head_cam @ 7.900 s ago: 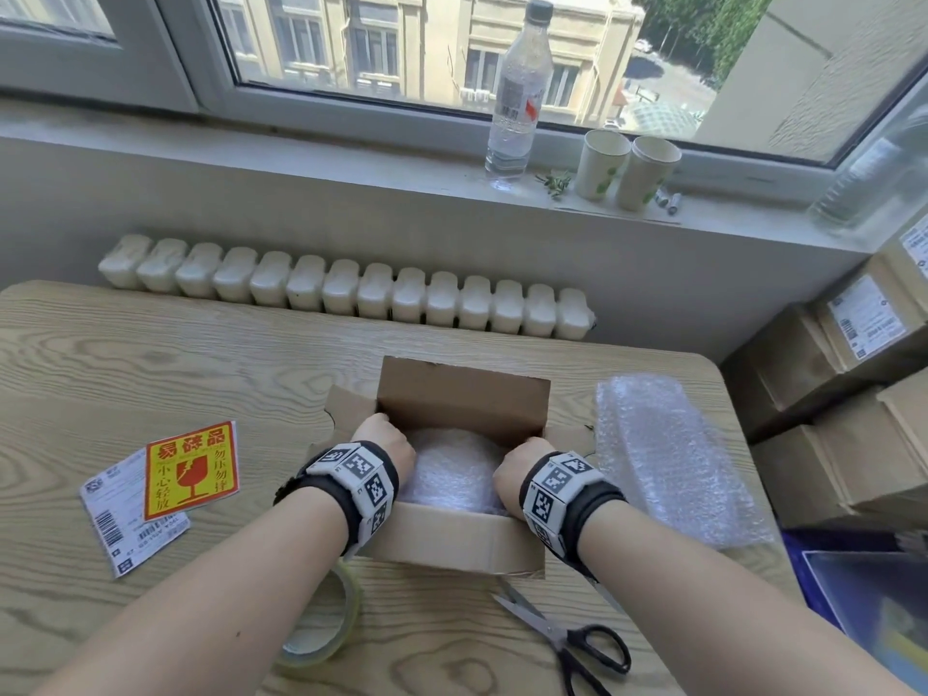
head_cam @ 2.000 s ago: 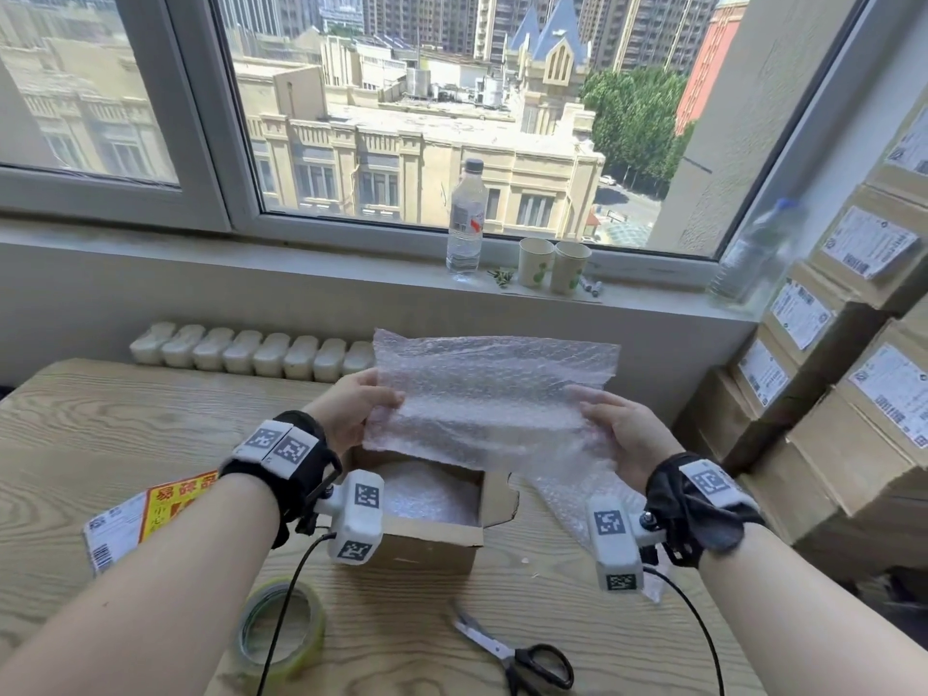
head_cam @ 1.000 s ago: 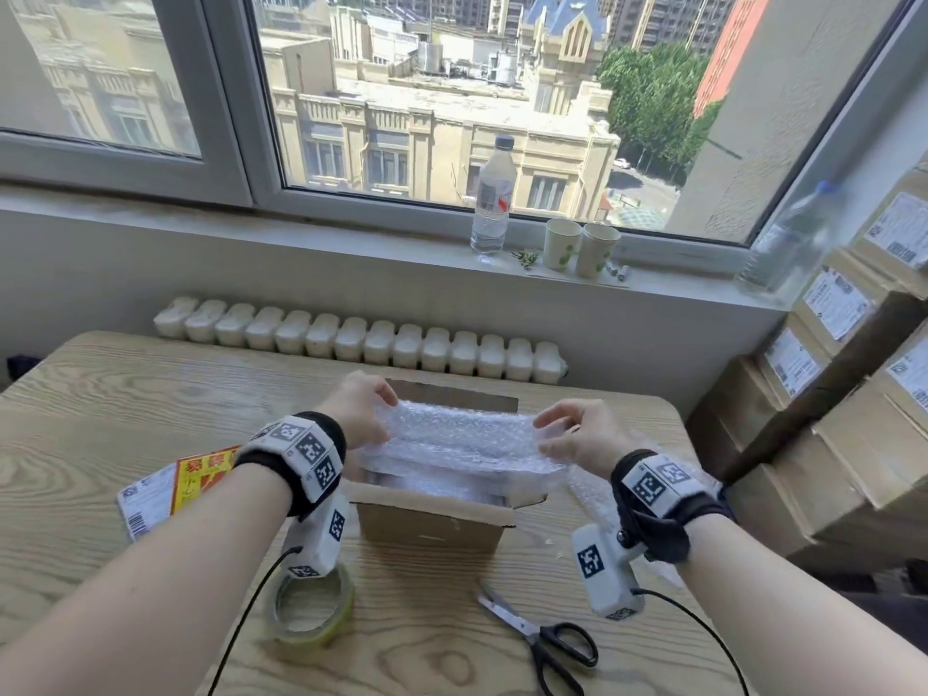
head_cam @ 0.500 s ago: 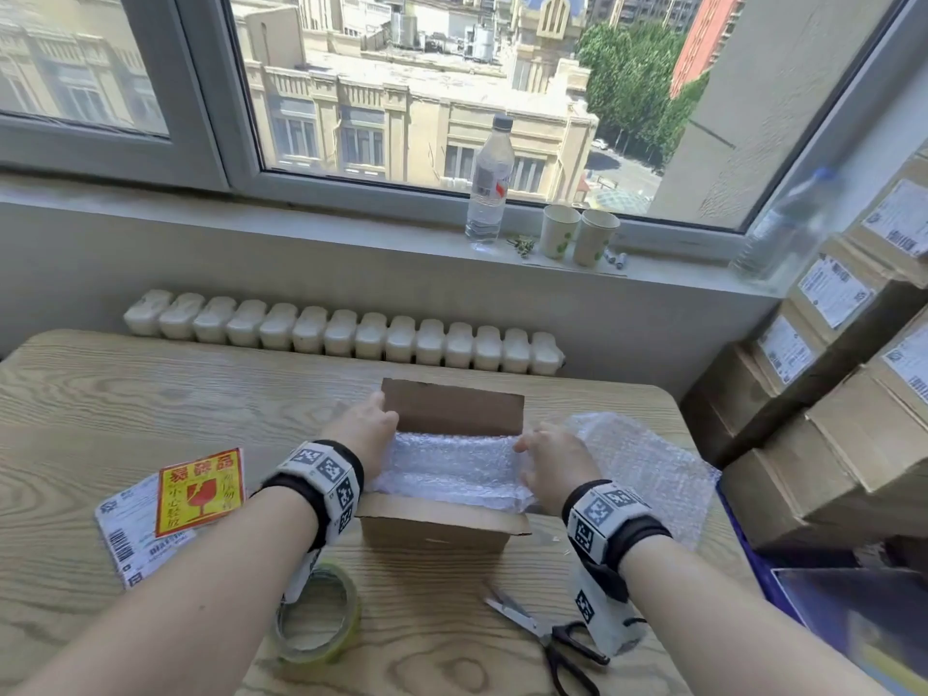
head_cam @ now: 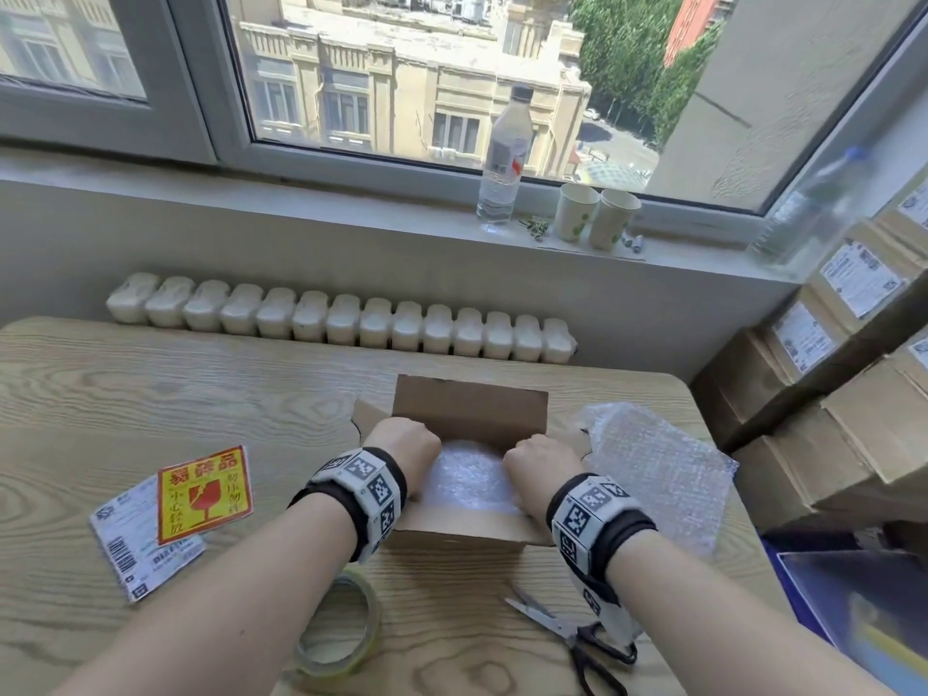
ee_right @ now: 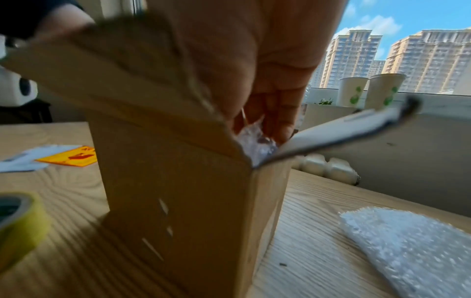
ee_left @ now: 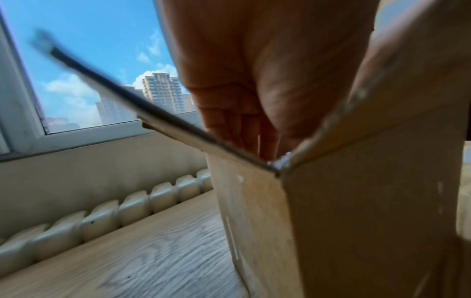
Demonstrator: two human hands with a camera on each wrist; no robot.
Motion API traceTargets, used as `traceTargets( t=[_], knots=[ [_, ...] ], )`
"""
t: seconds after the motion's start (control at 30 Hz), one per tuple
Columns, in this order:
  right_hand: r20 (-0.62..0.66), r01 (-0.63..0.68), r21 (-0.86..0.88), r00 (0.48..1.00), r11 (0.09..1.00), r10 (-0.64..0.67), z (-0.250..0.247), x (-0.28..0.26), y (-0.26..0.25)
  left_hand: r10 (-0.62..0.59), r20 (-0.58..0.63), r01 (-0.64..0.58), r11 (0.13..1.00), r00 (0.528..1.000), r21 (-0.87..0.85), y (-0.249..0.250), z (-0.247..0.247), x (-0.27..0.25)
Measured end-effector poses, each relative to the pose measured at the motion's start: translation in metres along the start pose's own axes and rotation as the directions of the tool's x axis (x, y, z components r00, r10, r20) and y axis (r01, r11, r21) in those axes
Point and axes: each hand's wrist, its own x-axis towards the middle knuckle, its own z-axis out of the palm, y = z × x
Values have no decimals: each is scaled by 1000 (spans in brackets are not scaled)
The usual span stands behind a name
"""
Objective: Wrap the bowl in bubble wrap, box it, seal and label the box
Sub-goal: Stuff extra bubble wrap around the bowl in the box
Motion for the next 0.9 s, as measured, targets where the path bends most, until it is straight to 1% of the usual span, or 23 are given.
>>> traceTargets(
  t=[0.17,0.23,0.3,0.43,0.57,0.7,0.8,0.9],
  knots=[
    [37,14,-144,999,990,-9,11,8,-4,53,-71,-45,993,996,110,4,12,7],
    [36,18,-167,999,986,-12,14,12,-3,93,-63,-84,987,994,139,0,15,10],
    [45,27,-195,999,980,-18,15,16,-2,106,-50,-97,983,993,157,-3,17,12],
    [86,54,-213,996,975,-36,15,22,-4,96,-1,-95,988,995,121,-1,21,17],
    [59,68,-184,997,981,-58,15,24,-3,100,49,-105,989,994,105,1,21,21],
    [51,77,-162,996,984,-70,13,21,-2,95,70,-99,993,993,67,1,21,22],
    [62,86,-147,995,985,-78,12,18,0,84,96,-81,996,992,-28,-2,15,20],
    [104,114,-123,989,986,-102,8,15,1,25,125,-6,989,992,-150,0,12,21]
  ],
)
